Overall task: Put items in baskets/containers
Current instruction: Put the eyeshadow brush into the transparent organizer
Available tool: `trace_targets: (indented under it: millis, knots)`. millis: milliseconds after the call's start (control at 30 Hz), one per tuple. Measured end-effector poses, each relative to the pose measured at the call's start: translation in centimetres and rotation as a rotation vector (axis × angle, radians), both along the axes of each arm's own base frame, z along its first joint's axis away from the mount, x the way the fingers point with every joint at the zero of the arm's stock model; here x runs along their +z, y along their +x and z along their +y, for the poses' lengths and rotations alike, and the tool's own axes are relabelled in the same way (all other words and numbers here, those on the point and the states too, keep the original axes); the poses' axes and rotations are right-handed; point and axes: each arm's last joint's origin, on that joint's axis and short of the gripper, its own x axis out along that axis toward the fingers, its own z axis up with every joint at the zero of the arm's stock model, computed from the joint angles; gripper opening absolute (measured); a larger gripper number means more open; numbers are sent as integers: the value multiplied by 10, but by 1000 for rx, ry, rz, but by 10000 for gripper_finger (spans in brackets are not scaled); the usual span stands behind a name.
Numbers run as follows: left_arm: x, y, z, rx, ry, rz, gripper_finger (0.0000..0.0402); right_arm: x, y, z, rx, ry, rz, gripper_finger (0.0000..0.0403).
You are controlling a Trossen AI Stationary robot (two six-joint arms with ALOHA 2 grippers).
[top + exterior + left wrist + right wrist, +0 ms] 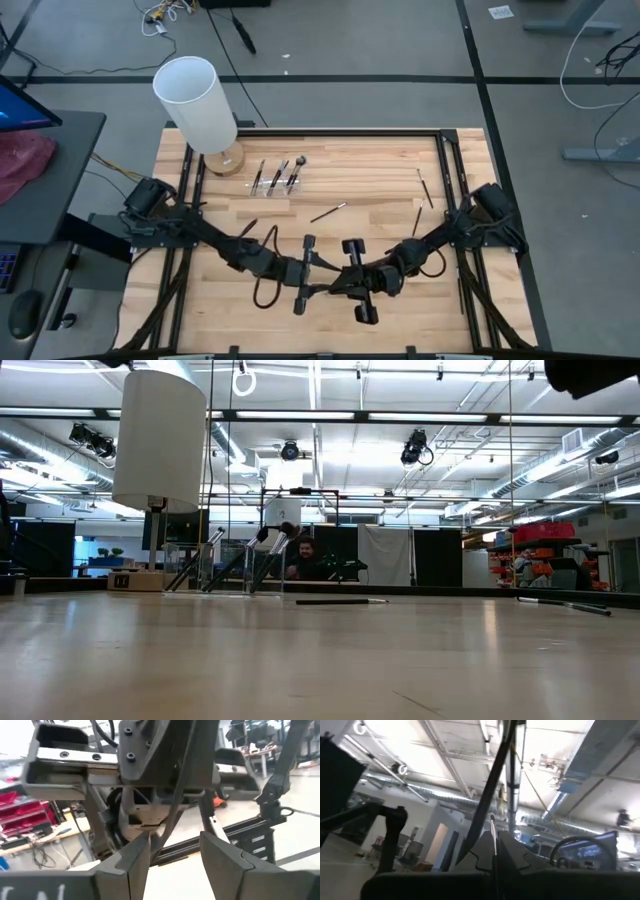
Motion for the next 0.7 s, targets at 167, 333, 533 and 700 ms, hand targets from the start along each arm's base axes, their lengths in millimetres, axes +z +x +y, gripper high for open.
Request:
trace_targets:
  millis: [167,333,533,700]
  knots:
    - [3,-3,-5,2,3,-35,177,8,-2,9,-61,41,-6,8]
    - [5,-3,-3,-32,4,-53,177,19,-1,15,-61,42,-50,8]
    - [11,-1,-5,-108,3,-87,177,23,-1,16,-71,27,-73,7]
    - [13,0,-5,-56,-24,-79,177,22,-1,17,-42,66,-54,7]
